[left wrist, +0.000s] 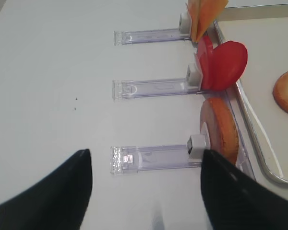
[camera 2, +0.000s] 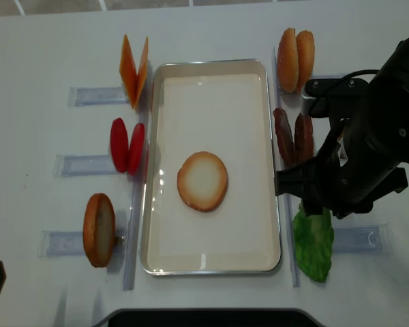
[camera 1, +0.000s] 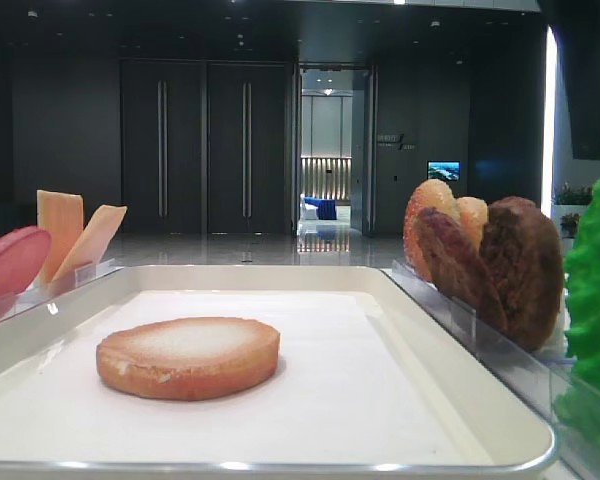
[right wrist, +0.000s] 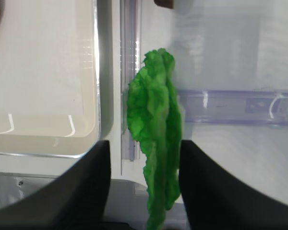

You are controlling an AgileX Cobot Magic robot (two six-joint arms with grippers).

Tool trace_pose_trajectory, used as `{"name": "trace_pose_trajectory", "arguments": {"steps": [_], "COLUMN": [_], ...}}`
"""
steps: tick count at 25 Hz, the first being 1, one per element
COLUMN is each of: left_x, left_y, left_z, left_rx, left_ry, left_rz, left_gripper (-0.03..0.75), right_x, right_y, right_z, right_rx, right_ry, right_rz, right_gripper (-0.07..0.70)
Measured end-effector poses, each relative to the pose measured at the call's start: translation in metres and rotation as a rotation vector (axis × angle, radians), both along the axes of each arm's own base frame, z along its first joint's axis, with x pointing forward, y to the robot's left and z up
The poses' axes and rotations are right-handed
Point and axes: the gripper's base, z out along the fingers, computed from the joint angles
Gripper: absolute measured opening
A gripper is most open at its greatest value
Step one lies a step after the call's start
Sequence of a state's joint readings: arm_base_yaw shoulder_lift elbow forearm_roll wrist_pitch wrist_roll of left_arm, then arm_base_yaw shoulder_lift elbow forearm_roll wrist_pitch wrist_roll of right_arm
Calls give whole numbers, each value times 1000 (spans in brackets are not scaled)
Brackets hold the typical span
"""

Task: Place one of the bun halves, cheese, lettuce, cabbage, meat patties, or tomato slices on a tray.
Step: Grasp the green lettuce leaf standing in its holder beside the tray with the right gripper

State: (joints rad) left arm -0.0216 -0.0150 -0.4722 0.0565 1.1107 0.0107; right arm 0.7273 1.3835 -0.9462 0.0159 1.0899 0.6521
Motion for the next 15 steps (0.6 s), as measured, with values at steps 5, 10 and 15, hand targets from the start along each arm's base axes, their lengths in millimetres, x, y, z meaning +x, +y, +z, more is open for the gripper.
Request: {"name": "trace_pose_trajectory", "arguments": {"steps": [5, 10, 15], "left_x": [0, 0, 0], "left_y": [0, 0, 0], "left_z": [0, 0, 0], "left_rx": [0, 0, 0], "left_ry": [0, 0, 0], "left_rz": [0, 0, 0], "left_gripper": [535, 535, 535], "right_x": [3, 5, 6], "right_y": [2, 2, 4], "right_z": [-6, -8, -3], "right_rx": [-18, -32, -33], "right_ry": [13, 6, 1], "right_rz": [14, 47, 83], "right_gripper": [221, 49, 6]}}
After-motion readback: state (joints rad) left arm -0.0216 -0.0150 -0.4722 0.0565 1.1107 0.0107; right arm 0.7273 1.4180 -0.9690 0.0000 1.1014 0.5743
